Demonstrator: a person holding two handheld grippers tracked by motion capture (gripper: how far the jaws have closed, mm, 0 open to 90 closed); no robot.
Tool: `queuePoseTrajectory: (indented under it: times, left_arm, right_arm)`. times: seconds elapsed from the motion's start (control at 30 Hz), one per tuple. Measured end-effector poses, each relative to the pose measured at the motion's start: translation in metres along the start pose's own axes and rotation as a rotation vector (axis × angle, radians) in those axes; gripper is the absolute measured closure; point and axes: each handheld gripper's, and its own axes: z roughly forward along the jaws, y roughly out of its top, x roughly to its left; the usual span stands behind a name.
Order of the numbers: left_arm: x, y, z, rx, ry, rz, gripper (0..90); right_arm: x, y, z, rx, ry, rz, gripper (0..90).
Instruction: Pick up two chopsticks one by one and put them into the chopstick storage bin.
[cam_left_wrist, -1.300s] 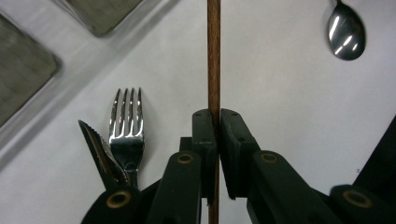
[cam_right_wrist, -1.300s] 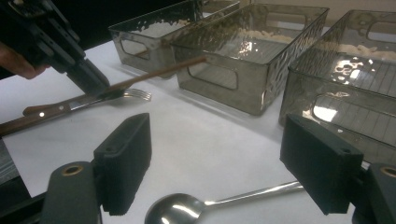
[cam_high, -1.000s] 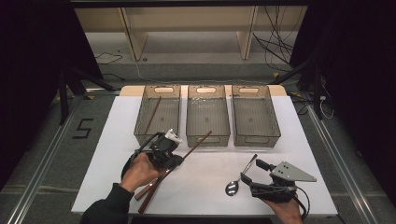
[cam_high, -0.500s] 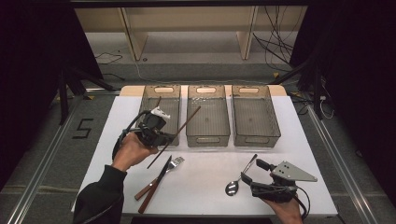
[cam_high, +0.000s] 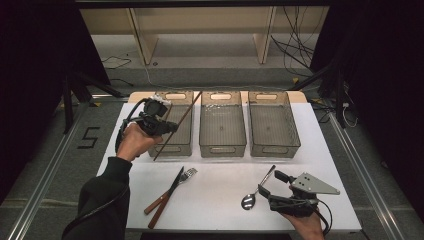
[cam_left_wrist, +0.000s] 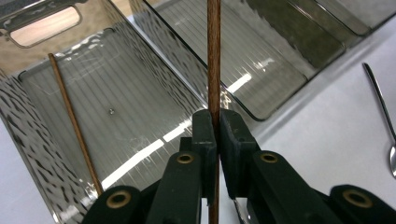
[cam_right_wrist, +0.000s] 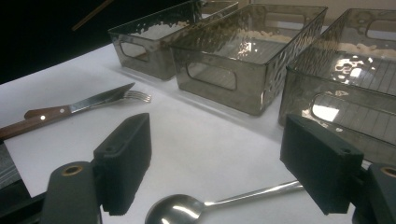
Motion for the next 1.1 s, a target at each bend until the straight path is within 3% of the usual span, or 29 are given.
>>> queuePoseTrajectory:
  times: [0.07,0.63,1.1]
  left_arm:
    - [0.007,0.003,0.002,-0.016,0.001,-0.020,84.3]
    - [0.047,0.017,0.025,-0.044,0.045,-0.058,84.3]
    - [0.064,0.015,0.037,-0.049,0.080,-0.089,84.2]
  right_arm:
    - [0.000,0.000,0.000,0.000,-0.001,-0.002,25.4]
    - [0.000,0.000,0.000,-0.001,0.002,0.003,25.4]
    - [0.000,0.000,-0.001,0.000,0.004,0.004,25.4]
